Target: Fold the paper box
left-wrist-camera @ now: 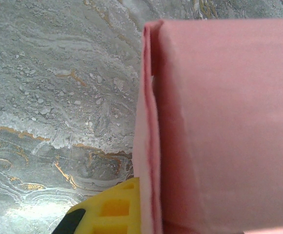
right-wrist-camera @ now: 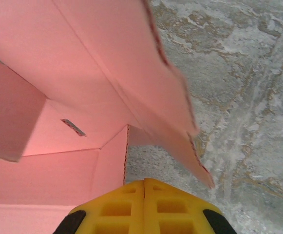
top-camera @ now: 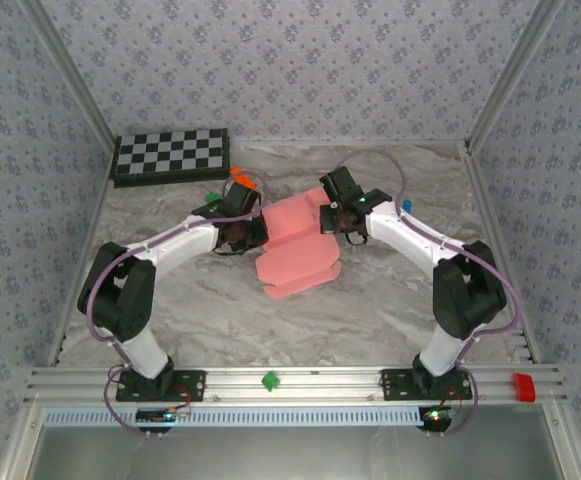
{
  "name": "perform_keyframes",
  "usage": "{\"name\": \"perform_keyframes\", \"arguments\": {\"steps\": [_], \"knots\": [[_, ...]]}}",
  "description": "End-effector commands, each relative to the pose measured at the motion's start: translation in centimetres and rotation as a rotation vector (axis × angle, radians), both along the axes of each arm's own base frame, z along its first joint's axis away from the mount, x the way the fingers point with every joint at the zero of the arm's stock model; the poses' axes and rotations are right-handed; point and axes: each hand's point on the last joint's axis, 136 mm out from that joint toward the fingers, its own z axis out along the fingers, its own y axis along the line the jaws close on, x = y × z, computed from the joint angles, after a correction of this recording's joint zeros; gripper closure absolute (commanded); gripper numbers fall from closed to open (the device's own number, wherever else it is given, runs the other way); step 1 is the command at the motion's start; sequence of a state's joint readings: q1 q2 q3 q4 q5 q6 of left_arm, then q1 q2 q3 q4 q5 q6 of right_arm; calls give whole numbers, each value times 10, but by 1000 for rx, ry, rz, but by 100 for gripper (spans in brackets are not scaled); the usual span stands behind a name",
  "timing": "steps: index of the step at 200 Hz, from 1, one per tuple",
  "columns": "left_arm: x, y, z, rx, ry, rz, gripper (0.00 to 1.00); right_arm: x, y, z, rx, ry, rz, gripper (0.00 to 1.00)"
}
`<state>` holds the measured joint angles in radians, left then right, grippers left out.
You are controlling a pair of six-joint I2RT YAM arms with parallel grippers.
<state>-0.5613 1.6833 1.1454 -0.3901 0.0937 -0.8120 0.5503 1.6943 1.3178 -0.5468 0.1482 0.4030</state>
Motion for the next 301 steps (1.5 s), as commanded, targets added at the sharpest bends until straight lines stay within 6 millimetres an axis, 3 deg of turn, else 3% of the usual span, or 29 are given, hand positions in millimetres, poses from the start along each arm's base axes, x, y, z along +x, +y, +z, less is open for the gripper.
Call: {"name": "perform_keyframes", "arguments": {"steps": [1, 71, 148, 194, 250, 273, 301], "knots": [[10, -9, 17, -45, -42, -23, 100, 3, 12, 0, 56, -5, 23, 100], [10, -10, 17, -47, -42, -25, 100, 1, 40, 0, 161, 4, 141, 100], [8, -7, 14, -35, -37, -21, 100, -5, 55, -2, 170, 22, 204, 100], [7, -5, 13, -23, -39, -25, 100, -7, 39, 24, 112, -64, 187, 100], [11, -3, 15, -8, -56, -41, 100, -19, 25, 74, 190, -167, 216, 89], [13, -1, 18, -1, -72, -53, 100, -20, 11, 95, 210, -221, 229, 87], [13, 4, 23, 11, -93, -69, 100, -13, -22, 108, 198, -259, 188, 82]]}}
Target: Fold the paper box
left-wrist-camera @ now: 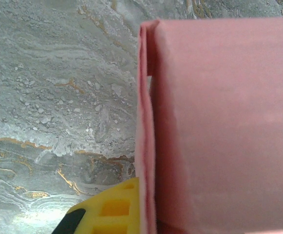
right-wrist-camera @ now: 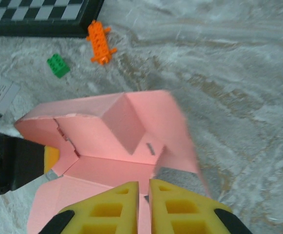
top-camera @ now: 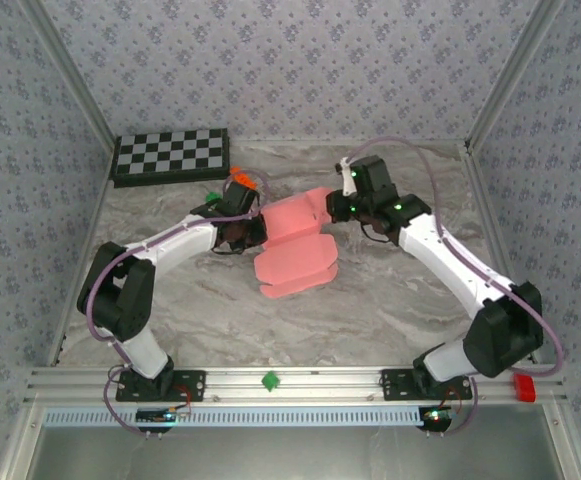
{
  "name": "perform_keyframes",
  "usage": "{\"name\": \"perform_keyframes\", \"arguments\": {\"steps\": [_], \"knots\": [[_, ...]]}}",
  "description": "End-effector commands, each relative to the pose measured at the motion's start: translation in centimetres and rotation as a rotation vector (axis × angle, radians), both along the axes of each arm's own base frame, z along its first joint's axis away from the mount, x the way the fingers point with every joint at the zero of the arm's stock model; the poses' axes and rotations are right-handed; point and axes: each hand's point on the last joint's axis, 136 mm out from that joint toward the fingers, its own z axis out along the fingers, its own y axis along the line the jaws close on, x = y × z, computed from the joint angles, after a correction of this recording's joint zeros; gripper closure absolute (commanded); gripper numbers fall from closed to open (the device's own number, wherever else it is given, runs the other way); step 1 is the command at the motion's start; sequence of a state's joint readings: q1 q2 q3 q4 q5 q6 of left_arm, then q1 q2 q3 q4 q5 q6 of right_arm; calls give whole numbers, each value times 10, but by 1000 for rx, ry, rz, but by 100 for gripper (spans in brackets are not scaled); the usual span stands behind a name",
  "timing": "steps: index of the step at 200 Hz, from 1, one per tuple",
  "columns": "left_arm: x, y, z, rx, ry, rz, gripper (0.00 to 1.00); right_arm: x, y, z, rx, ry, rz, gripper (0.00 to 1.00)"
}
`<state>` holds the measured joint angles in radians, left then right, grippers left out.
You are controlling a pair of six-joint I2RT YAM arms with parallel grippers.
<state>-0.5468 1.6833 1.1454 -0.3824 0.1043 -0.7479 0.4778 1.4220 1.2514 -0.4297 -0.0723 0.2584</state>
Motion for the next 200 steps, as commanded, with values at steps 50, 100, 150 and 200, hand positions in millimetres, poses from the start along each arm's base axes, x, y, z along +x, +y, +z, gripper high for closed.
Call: {"name": "perform_keyframes", "arguments": {"steps": [50, 100, 150, 200], "knots": [[8, 6, 34, -2, -110, -52, 100, 15, -62, -7, -9, -1, -45, 71], [7, 2, 47, -30, -158, -87, 100, 27, -55, -27, -3, -47, 122, 67], [8, 0, 50, -44, -161, -94, 100, 22, -34, -26, 35, -111, 262, 67], [8, -4, 52, -59, -167, -106, 100, 21, -25, -35, 47, -103, 321, 65]]}}
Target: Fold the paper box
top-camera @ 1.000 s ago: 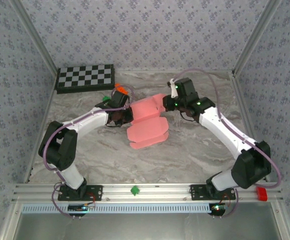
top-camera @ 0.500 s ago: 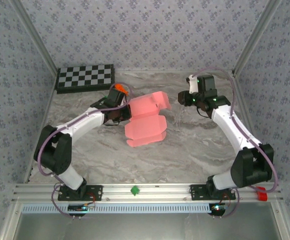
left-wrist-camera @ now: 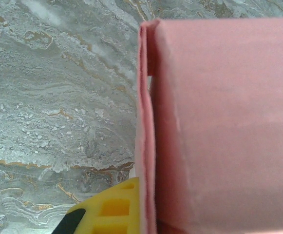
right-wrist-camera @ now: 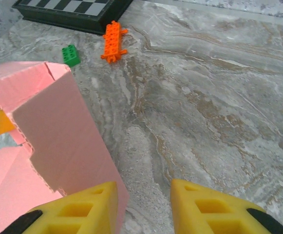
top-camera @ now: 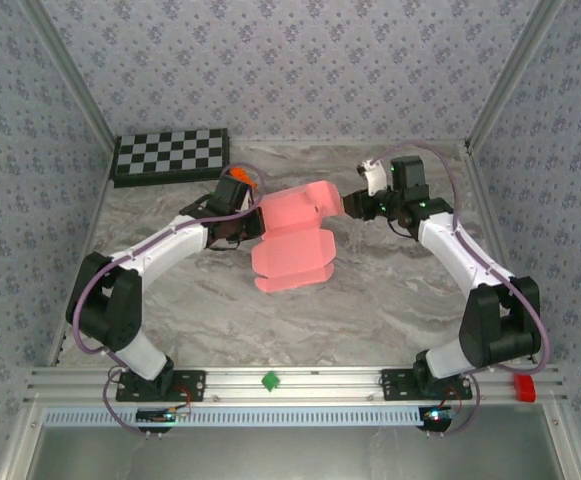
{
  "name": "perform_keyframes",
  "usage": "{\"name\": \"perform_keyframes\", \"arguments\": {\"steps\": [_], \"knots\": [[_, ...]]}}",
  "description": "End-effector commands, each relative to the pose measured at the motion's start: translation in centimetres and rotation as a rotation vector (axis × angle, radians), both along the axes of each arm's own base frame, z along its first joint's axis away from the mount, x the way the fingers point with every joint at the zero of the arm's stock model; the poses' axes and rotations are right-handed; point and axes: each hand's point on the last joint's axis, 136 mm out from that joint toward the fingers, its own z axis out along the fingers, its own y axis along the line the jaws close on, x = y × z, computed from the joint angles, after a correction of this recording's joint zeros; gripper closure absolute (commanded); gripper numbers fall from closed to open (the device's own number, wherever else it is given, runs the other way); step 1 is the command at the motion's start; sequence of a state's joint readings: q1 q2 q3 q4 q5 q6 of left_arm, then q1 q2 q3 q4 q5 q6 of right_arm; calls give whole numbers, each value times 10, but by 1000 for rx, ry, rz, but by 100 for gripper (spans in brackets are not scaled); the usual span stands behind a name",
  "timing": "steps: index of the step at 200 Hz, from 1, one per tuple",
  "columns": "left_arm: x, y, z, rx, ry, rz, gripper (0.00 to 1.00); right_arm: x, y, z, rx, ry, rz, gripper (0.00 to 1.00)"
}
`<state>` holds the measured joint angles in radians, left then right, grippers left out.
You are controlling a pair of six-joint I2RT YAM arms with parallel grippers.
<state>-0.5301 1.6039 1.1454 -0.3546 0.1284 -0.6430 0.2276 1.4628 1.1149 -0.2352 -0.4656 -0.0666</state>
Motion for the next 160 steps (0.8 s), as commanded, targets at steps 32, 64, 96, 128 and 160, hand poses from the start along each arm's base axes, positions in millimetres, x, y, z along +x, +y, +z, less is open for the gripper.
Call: {"name": "perform_keyframes", "arguments": {"steps": [32, 64, 96, 128, 160], "knots": [[1, -3, 14, -32, -39, -26, 100, 2, 10, -6, 8, -17, 61, 67], [0, -1, 12, -25, -36, -23, 100, 3, 12, -1, 24, -43, 69, 68], [1, -3, 14, -34, -48, -32, 100, 3, 19, -4, 32, -15, 112, 68], [1, -3, 13, -30, -43, -33, 100, -5, 31, -4, 60, 6, 183, 68], [2, -2, 10, -25, -28, -21, 100, -15, 41, -1, 71, 7, 239, 68]]}}
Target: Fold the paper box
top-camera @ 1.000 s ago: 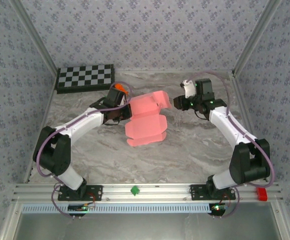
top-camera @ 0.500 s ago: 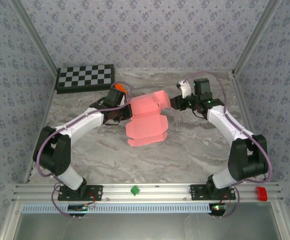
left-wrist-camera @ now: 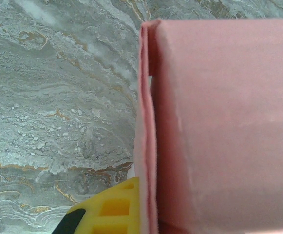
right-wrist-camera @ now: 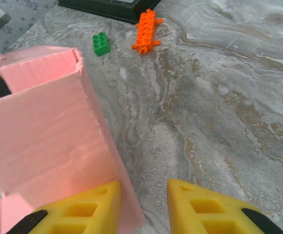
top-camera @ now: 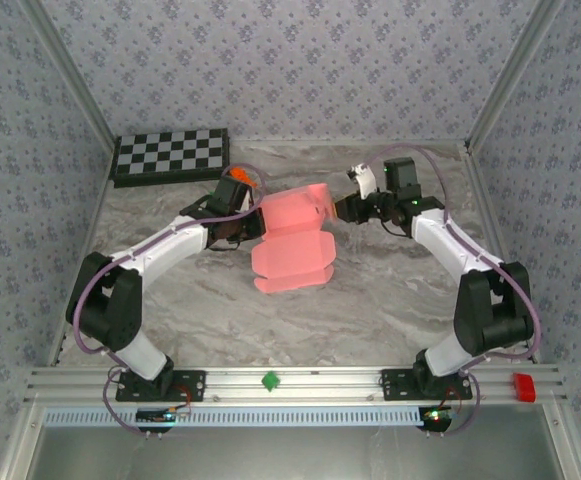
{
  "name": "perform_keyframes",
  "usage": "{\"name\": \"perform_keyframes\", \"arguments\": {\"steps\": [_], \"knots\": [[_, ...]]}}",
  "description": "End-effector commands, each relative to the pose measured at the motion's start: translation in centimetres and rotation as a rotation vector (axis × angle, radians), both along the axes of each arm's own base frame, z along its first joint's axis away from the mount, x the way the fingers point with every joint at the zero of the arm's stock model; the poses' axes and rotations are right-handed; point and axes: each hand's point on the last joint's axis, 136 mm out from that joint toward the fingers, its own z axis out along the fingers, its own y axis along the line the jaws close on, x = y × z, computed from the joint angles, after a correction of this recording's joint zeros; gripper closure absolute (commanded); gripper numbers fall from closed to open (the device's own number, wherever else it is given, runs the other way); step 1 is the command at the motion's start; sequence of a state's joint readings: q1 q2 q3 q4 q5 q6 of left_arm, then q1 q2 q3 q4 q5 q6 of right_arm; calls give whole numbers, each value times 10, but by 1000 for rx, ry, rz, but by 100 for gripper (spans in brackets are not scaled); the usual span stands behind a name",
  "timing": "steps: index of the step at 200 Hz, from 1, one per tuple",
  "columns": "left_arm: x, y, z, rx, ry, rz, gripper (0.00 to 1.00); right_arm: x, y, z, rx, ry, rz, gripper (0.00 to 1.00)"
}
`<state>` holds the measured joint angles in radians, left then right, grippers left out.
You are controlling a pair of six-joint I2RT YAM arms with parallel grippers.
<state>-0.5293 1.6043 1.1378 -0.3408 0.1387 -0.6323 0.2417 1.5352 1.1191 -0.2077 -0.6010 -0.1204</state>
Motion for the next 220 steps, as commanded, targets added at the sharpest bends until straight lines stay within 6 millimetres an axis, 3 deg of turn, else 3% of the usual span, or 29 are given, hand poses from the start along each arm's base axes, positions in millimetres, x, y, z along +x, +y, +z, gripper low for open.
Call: {"name": "perform_keyframes", "arguments": {"steps": [1, 102, 152, 158, 220], "knots": [[2, 0, 10, -19, -21, -6, 100, -9, 16, 14, 28, -17, 91, 68], [3, -1, 3, -10, 8, -2, 100, -19, 35, 19, 66, -7, 181, 68], [3, -2, 2, -10, 11, -2, 100, -25, 42, 10, 65, 23, 214, 68], [3, -2, 2, -10, 11, -2, 100, -20, 45, 22, 70, -8, 216, 67], [3, -3, 3, -17, 12, -4, 100, -11, 51, 9, 12, -9, 187, 64]]}}
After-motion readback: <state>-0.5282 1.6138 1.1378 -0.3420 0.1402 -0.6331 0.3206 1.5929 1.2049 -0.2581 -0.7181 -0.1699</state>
